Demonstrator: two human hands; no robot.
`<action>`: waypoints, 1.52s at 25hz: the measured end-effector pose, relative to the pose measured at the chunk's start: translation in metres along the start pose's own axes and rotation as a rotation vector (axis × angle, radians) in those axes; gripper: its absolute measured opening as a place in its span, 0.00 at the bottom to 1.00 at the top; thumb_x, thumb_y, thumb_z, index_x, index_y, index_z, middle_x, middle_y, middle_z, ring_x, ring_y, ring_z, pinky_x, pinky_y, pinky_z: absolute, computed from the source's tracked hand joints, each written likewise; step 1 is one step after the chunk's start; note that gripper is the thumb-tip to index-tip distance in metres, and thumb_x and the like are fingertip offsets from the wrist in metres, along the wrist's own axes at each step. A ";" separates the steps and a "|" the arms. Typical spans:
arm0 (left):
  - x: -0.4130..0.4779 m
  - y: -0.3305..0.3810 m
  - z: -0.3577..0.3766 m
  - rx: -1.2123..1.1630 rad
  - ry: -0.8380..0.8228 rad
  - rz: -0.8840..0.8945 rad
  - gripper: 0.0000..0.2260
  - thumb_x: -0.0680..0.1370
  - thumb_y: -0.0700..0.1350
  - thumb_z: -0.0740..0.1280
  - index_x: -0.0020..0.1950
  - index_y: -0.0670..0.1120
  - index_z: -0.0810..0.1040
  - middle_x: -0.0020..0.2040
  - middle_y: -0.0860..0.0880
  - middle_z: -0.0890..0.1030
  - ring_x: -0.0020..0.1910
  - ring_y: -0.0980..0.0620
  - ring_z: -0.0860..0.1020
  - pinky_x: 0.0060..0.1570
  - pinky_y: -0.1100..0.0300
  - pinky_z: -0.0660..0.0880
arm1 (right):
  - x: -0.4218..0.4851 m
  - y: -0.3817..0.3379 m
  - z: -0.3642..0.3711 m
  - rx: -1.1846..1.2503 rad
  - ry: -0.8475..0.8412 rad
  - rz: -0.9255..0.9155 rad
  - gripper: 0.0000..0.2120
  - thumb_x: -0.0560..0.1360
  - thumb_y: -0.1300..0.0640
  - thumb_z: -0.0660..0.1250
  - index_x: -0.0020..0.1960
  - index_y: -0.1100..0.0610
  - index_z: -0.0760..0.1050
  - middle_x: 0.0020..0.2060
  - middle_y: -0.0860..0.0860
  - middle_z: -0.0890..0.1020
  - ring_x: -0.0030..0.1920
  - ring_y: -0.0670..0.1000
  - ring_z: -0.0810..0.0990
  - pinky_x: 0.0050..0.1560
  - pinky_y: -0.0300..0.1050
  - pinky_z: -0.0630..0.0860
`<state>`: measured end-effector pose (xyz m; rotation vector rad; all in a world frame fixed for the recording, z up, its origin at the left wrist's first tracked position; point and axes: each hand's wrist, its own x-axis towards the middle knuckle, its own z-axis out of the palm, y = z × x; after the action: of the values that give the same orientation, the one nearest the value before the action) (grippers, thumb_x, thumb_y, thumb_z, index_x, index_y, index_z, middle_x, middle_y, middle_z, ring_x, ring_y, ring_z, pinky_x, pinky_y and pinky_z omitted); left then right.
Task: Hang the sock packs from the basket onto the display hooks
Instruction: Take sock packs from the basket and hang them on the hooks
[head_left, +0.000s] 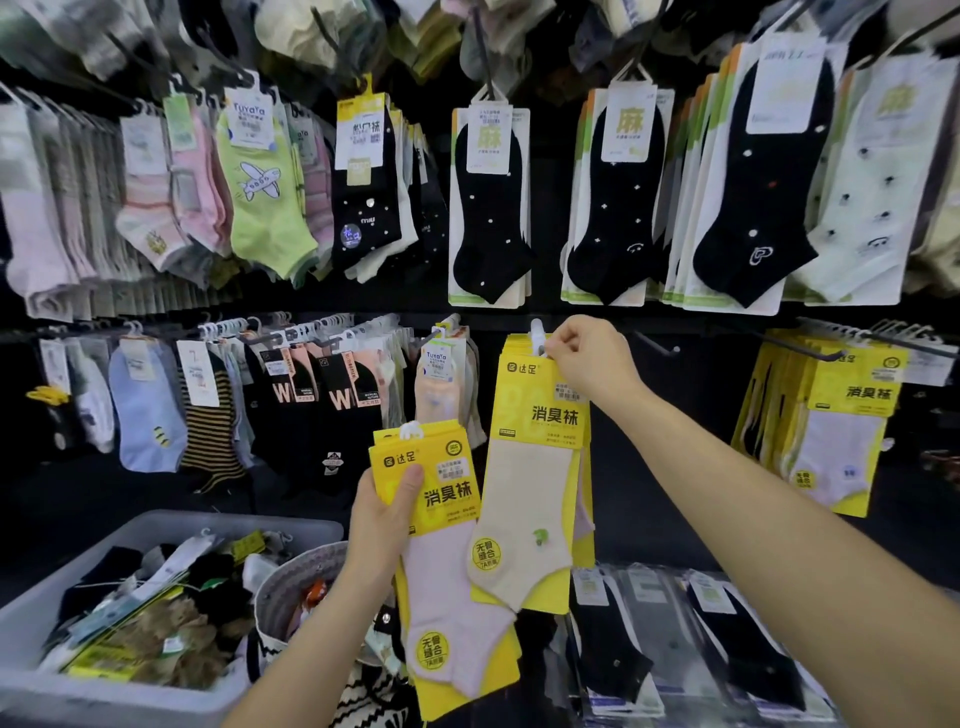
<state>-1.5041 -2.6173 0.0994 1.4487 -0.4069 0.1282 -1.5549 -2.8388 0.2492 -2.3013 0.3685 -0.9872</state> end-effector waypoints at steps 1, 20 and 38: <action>0.001 -0.002 -0.005 0.007 0.008 0.000 0.16 0.76 0.51 0.65 0.58 0.43 0.74 0.51 0.47 0.83 0.46 0.52 0.83 0.38 0.62 0.78 | 0.001 0.002 0.003 -0.011 0.006 0.002 0.08 0.77 0.55 0.61 0.40 0.55 0.74 0.39 0.49 0.81 0.33 0.47 0.75 0.36 0.48 0.75; 0.003 0.035 0.034 -0.029 -0.114 0.141 0.14 0.76 0.51 0.65 0.57 0.44 0.76 0.50 0.48 0.83 0.46 0.55 0.83 0.40 0.64 0.78 | -0.058 -0.014 0.022 0.137 -0.225 -0.027 0.20 0.65 0.39 0.72 0.47 0.51 0.71 0.37 0.44 0.74 0.38 0.43 0.73 0.38 0.41 0.72; -0.006 0.042 0.075 -0.117 -0.211 0.171 0.13 0.78 0.49 0.62 0.45 0.70 0.77 0.43 0.62 0.83 0.42 0.60 0.82 0.35 0.68 0.77 | -0.034 0.000 -0.016 -0.047 -0.273 -0.119 0.09 0.79 0.56 0.58 0.50 0.59 0.75 0.41 0.48 0.76 0.38 0.45 0.72 0.35 0.39 0.70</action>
<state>-1.5377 -2.6842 0.1414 1.3154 -0.7005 0.0871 -1.5901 -2.8292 0.2388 -2.4837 0.1447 -0.7114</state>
